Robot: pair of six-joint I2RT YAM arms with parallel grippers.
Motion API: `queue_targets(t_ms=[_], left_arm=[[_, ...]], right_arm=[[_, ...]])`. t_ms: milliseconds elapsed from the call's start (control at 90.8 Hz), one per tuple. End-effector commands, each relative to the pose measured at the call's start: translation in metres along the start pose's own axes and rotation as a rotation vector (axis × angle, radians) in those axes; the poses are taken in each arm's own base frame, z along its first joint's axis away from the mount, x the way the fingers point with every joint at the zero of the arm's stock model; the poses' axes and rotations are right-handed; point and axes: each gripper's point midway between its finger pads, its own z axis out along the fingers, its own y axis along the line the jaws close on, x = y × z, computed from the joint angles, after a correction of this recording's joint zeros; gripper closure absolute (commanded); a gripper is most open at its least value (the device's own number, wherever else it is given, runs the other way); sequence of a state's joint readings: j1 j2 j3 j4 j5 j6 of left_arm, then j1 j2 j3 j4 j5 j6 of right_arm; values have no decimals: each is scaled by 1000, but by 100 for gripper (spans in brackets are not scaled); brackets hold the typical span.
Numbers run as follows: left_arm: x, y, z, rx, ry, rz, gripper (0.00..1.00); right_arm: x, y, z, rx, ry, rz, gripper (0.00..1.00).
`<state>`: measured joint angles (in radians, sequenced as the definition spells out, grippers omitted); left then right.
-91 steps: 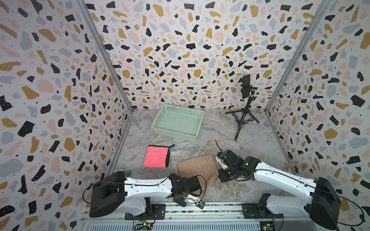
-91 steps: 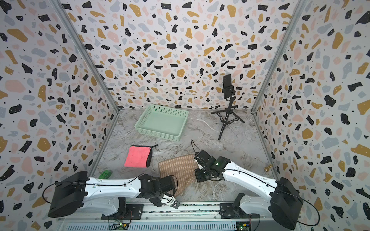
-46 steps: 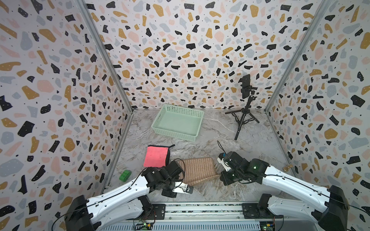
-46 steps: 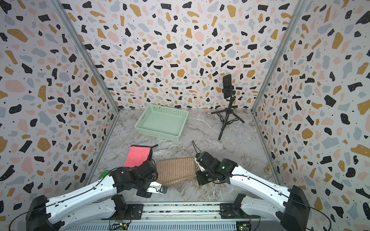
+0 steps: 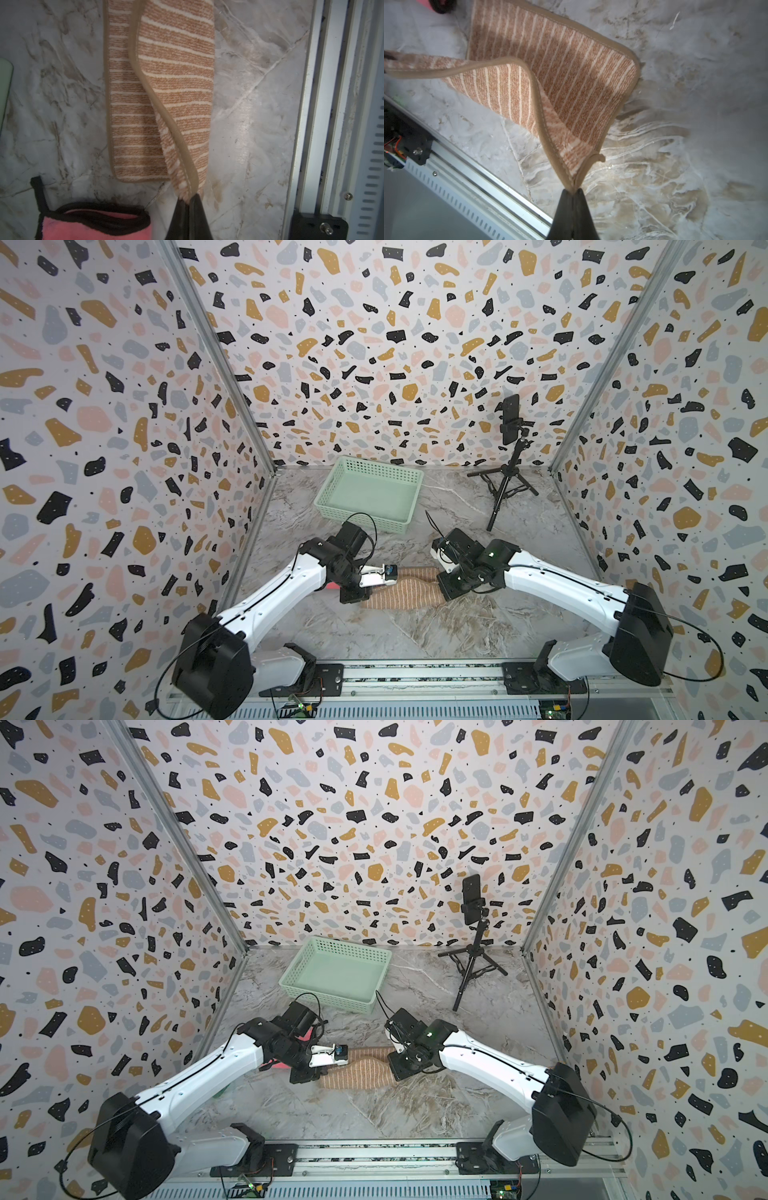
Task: Fold the square dishcloth
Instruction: Fold the cleaning item at the center of the board.
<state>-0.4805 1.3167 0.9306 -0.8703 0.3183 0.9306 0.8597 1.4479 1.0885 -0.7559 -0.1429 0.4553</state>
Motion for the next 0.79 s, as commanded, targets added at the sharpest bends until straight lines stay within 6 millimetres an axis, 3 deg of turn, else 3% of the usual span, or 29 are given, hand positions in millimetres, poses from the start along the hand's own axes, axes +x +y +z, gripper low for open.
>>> queue_targets(t_ms=[0,220,518,672,782], left_arm=[[-1,32,7,-56,13,-26,100],[19,69,34,-130,112,-60,100],[34,81,42,-189,157,-49,100],[45,97,53,-252,201,-62,100],[53,106,62,-282,237,-82,100]], right_arm=[[-11,-8,1,22,16,-31,100],[-34,-29,18,79,26,5,100],[-58,-46,27,160,-21,31,100],[-66,-56,39,184,-27,49,100],[-76,-73,50,264,-29,55,83]])
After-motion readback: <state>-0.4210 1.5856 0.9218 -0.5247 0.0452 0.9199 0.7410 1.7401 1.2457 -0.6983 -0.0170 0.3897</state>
